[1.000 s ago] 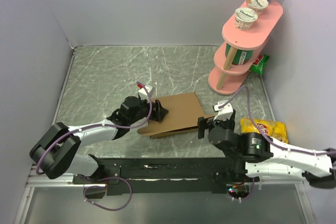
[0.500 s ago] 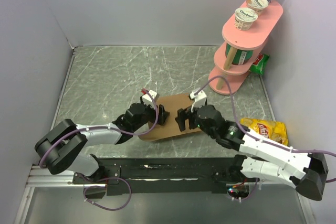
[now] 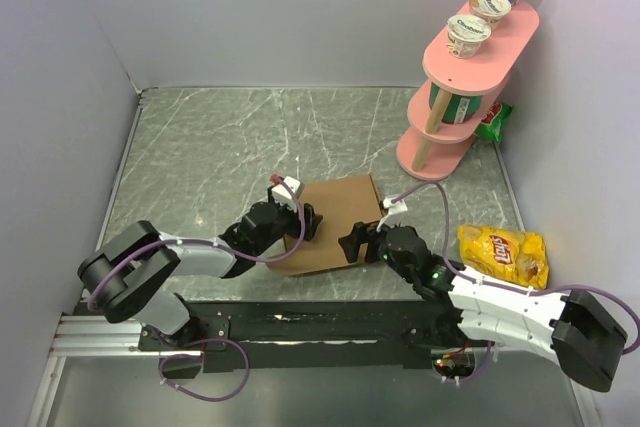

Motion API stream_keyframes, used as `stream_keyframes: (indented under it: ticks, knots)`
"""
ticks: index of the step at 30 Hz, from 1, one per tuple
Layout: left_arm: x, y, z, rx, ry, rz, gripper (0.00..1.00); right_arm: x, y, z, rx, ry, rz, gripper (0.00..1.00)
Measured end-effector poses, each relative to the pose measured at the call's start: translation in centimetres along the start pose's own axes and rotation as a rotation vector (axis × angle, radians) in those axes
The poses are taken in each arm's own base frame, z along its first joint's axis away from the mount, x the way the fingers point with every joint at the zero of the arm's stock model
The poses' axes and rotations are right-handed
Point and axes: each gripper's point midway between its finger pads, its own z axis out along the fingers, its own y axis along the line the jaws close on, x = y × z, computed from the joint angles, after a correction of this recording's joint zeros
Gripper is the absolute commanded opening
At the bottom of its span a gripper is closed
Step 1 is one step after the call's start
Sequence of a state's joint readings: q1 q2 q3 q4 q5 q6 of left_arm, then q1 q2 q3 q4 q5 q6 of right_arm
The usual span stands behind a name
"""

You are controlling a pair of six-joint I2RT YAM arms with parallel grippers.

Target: Fold the paper box

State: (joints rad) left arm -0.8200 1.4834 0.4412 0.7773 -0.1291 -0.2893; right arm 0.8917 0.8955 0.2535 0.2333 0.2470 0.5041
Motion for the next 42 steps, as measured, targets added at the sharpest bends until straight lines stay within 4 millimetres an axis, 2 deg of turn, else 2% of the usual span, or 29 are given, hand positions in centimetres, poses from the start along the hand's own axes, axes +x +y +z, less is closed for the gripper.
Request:
stream_keyframes:
  ticks: [5, 7, 9, 12, 15, 17, 21, 24, 27, 34, 37, 40, 42]
  knots:
    - [-0.6, -0.1, -0.3, -0.004, 0.018, 0.007, 0.85, -1.3, 0.6, -0.9, -0.022, -0.011, 0.000, 0.95]
    - [-1.1, -0.1, -0.9, -0.011, 0.035, 0.009, 0.87, -2.5, 1.0, -1.6, -0.024, -0.010, -0.019, 0.96]
    - [-2.4, -0.4, -1.4, -0.011, 0.025, 0.007, 0.89, -4.6, 1.3, -2.2, -0.024, -0.026, -0.034, 0.97]
    - [-5.5, -0.9, -2.1, -0.014, -0.022, -0.003, 0.91, -7.5, 1.0, -2.4, -0.013, -0.055, -0.042, 0.99]
    - [-7.2, -0.7, -2.8, -0.026, -0.052, -0.039, 0.93, -8.3, -1.3, -1.5, 0.043, -0.027, -0.040, 1.00]
    - [-6.9, 0.2, -3.3, -0.045, -0.047, -0.080, 0.94, -7.8, -3.1, -0.7, 0.082, 0.023, -0.034, 1.00]
    - [-3.4, 3.6, -5.1, -0.115, 0.017, -0.176, 0.98, -5.3, -6.3, 0.4, 0.132, 0.156, -0.013, 0.98]
    - [-1.6, 5.2, -6.4, -0.137, 0.045, -0.233, 0.99, -4.4, -7.8, 0.7, 0.139, 0.217, 0.001, 0.96]
    - [-1.6, 5.7, -7.4, -0.114, 0.031, -0.283, 0.99, -4.2, -8.5, 1.1, 0.111, 0.249, 0.029, 0.91]
    - [-3.6, 6.6, -8.0, -0.069, -0.029, -0.334, 0.99, -3.7, -9.6, 1.8, 0.065, 0.324, 0.105, 0.78]
    - [-4.0, 7.2, -8.0, -0.061, -0.041, -0.341, 0.99, -3.9, -9.3, 2.6, 0.036, 0.355, 0.119, 0.80]
    - [-3.5, 7.9, -7.5, -0.066, -0.029, -0.351, 0.92, -3.7, -9.1, 3.0, 0.018, 0.376, 0.128, 0.82]
    - [-2.5, 8.4, -7.1, -0.077, 0.000, -0.360, 0.86, -3.4, -9.1, 2.8, 0.018, 0.388, 0.135, 0.85]
